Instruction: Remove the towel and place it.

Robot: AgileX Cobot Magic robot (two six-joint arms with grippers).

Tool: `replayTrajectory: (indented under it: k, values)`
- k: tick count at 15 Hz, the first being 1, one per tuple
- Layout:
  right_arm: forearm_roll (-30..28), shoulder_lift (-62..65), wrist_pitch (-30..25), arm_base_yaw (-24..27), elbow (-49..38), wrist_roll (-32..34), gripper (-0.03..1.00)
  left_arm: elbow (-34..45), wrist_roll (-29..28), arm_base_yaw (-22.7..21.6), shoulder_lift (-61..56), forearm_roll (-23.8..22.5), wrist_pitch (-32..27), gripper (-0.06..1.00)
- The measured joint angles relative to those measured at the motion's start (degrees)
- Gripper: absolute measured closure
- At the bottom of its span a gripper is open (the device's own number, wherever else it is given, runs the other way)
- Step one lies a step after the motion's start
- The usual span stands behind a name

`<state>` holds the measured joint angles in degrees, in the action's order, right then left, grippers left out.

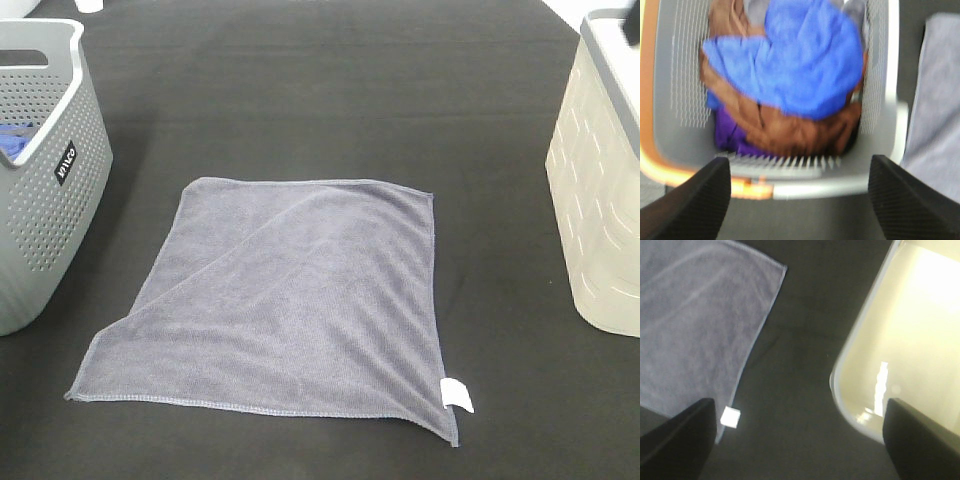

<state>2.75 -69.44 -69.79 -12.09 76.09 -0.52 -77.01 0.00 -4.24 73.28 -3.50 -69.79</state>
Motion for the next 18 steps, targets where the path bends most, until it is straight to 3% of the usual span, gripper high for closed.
replayTrajectory:
  k: [12, 18]
  values:
    - [0.4, 42.2, -0.2, 0.0, -27.6, 1.0, 0.16, 30.5, -1.3, -0.1, -44.7, -4.6, -0.2, 0.24]
    - [0.4, 60.3, 1.3, 0.0, -39.8, 0.5, 0.17, 42.2, -1.4, -0.1, -66.1, -3.6, 0.5, 0.24]
